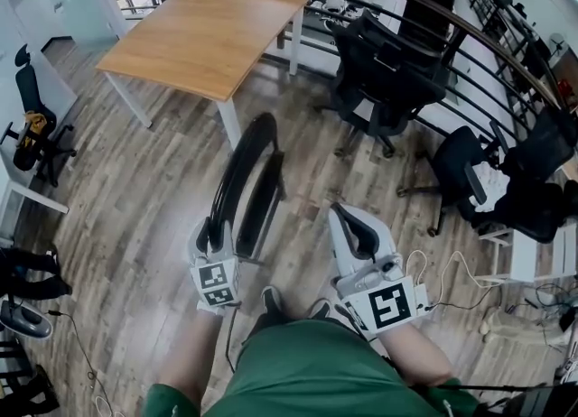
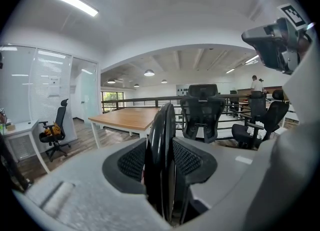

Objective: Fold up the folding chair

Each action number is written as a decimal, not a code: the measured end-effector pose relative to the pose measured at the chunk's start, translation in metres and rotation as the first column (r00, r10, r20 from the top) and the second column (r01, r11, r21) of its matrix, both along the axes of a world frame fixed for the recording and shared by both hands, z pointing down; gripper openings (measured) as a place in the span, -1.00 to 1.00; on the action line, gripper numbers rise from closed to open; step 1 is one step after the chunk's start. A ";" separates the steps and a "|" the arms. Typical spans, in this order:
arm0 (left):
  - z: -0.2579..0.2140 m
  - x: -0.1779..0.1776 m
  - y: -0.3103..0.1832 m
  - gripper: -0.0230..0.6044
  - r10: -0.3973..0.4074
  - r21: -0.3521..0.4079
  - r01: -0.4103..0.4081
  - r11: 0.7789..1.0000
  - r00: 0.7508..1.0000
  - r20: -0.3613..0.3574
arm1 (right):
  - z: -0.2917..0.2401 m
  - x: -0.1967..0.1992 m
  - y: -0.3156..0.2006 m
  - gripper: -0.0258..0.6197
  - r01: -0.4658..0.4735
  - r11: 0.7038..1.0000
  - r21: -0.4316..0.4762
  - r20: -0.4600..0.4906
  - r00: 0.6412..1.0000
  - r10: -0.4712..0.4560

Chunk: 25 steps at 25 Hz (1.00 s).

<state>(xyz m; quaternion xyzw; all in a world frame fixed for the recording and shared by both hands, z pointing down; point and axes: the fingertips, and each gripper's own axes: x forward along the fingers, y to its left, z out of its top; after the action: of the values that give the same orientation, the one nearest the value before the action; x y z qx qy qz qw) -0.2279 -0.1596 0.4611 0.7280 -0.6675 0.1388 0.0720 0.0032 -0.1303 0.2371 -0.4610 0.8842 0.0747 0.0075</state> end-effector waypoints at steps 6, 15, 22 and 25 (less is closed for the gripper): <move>-0.003 0.004 0.001 -0.40 0.001 -0.004 -0.001 1.000 1.000 0.006 | 0.004 0.001 -0.001 -0.91 0.002 1.000 -0.001 -0.025 1.000 -0.002; -0.002 0.008 0.005 -0.40 0.011 -0.011 -0.011 1.000 1.000 0.011 | 0.003 0.003 -0.001 -0.91 0.014 1.000 -0.021 0.012 1.000 -0.013; -0.001 0.012 0.004 -0.40 0.010 -0.016 -0.010 1.000 1.000 0.010 | 0.003 0.005 0.000 -0.91 0.019 1.000 -0.023 0.012 1.000 -0.019; 0.000 0.009 0.004 -0.40 0.008 -0.017 -0.008 1.000 1.000 0.011 | 0.005 0.002 0.001 -0.91 0.024 0.999 -0.026 0.009 1.000 -0.024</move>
<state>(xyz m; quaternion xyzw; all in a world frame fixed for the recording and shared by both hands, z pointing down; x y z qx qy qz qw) -0.2190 -0.1558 0.4608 0.7292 -0.6639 0.1487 0.0739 0.0053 -0.1297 0.2419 -0.4509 0.8905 0.0610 0.0062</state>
